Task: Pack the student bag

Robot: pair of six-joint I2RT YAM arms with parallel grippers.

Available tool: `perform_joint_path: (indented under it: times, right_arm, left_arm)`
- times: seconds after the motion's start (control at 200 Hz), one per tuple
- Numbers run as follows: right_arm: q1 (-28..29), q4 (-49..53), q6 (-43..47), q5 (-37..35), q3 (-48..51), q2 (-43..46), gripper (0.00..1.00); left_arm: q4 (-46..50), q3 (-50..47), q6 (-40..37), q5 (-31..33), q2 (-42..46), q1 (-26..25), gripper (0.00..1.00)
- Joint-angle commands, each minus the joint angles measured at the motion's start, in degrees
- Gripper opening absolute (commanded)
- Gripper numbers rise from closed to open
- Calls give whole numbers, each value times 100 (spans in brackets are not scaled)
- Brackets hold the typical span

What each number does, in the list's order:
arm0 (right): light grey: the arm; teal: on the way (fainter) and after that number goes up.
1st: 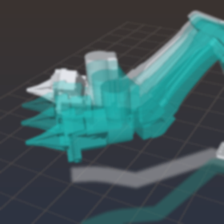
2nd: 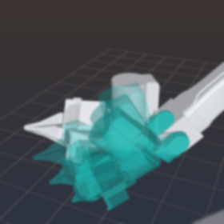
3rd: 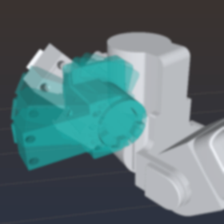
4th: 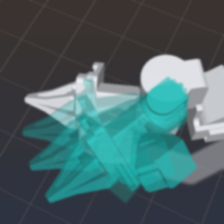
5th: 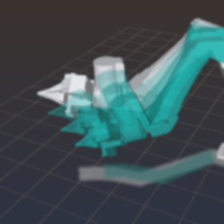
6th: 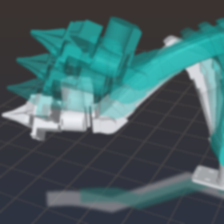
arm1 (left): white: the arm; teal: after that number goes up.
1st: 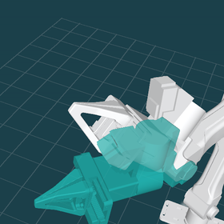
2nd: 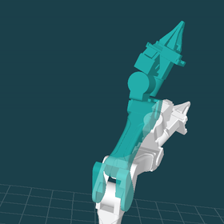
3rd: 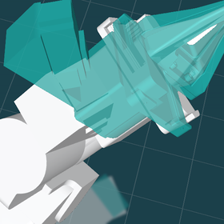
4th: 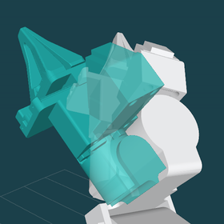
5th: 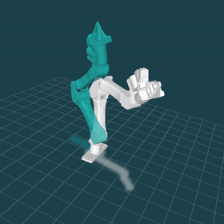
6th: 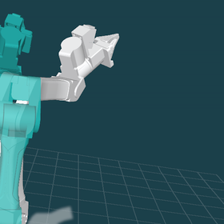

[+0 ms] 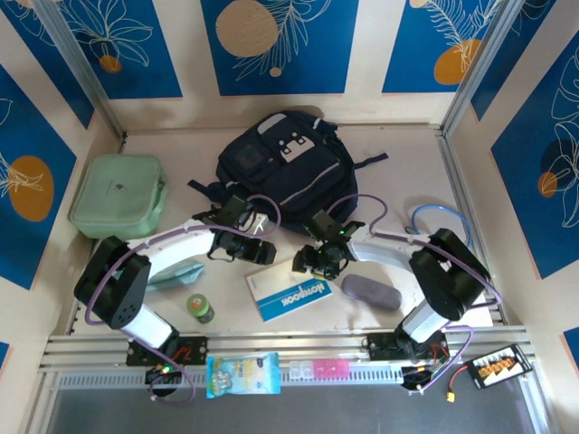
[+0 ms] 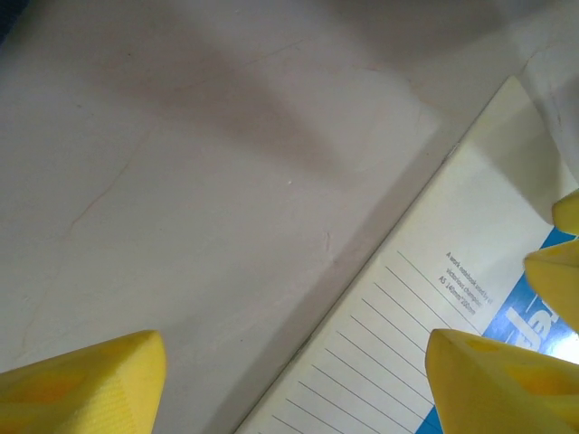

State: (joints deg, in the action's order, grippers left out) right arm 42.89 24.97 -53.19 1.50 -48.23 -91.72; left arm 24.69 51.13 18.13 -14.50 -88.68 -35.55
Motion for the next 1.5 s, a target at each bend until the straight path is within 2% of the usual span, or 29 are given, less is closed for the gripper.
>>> perform_joint_path:
  times: [0.0,0.19,0.425,0.47,0.605,0.73,0.835,1.15,1.38,1.495]
  right_arm:
    - [118,27,196,-214,-235,-299,61]
    - [114,-232,722,-529,-693,-985,61]
    - [124,-1169,1601,-380,-1583,-1658,60]
    - [128,-1214,1687,-321,-1723,-1682,57]
    - [193,-1282,1759,-443,-1602,-1218,56]
    - [191,-1237,1612,-341,-1245,-755,57]
    - [216,-1155,1401,-224,-1070,-530,57]
    - [281,-1014,1082,-374,-853,-277,57]
    - [280,-774,933,-510,-817,-202,57]
    - [272,-694,772,-584,-752,-103,57]
  left_arm:
    - [79,-119,126,225,-61,-34,74]
    - [237,-217,643,600,125,220,72]
    - [229,-446,1010,385,296,636,71]
    - [236,-455,1003,345,260,663,71]
    - [365,-306,812,427,74,673,71]
    - [503,-102,624,729,-41,685,77]
    - [564,75,538,730,-185,705,78]
    - [608,-87,592,374,-368,700,78]
    - [758,-247,591,94,-138,664,78]
    - [700,-413,669,-243,-28,629,74]
